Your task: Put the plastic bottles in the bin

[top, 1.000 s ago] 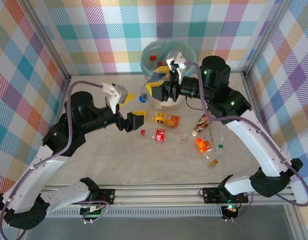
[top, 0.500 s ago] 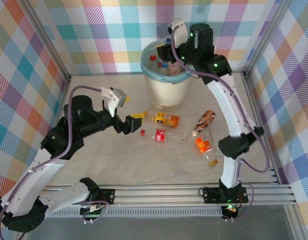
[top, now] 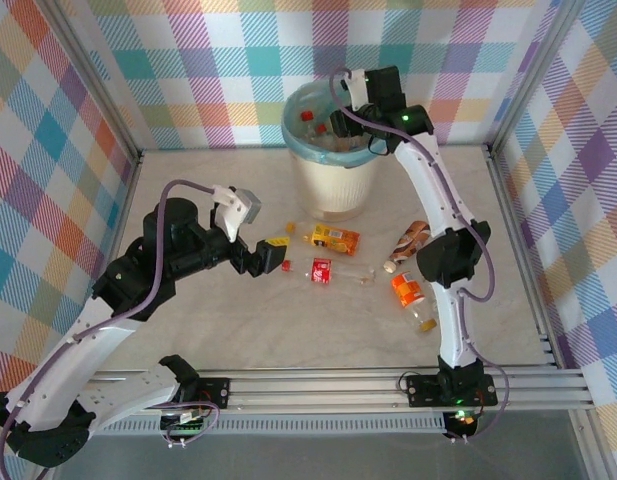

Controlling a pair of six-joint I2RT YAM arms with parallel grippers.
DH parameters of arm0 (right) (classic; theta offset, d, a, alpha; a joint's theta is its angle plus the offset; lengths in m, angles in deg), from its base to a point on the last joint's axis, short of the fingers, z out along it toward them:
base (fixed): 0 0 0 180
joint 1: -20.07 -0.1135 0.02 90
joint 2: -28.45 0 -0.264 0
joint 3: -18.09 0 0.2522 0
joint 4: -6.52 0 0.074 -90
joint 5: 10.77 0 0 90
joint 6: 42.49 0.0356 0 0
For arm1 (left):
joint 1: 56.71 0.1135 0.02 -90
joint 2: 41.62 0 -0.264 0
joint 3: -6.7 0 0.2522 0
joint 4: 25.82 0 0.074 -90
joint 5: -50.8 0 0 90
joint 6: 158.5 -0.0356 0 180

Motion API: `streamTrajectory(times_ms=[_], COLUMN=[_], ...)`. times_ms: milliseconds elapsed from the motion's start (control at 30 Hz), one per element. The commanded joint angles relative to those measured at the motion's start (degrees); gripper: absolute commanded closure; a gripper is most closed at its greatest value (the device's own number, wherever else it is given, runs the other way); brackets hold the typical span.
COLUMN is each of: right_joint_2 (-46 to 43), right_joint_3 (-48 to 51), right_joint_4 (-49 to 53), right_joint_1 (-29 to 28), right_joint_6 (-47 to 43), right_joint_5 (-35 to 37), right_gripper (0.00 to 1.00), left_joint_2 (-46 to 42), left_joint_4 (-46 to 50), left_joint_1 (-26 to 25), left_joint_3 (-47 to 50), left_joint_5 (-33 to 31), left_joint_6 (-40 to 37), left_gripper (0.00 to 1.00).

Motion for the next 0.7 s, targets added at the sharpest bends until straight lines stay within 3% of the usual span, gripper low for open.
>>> streamTrajectory(times_ms=[0, 333, 500, 667], right_joint_2=[1.58, 5.00, 2.42, -3.62], right_joint_3=[-2.10, -2.21, -3.07, -3.10], right_joint_4=[1.19, 1.09, 0.64, -1.75], right_joint_1=[0.73, 2.24, 2.16, 1.85], right_joint_6=[0.82, 3.72, 4.64, 4.99], right_joint_5=[-0.53, -2.88, -3.44, -3.72], right_gripper=[0.38, 0.35, 0.21, 0.18], left_joint_2=[-1.15, -1.55, -1.47, -0.44], left_joint_4=[-0.71, 0.52, 0.35, -0.09], left_joint_1=[-0.57, -0.52, -0.53, -0.55], left_joint_3=[0.65, 0.95, 0.70, -0.20], left_joint_5=[-0.80, -1.82, -2.20, -2.29], left_joint_6=[-1.00, -1.17, -0.99, -0.78], left_gripper=[0.06, 0.06, 0.05, 0.05])
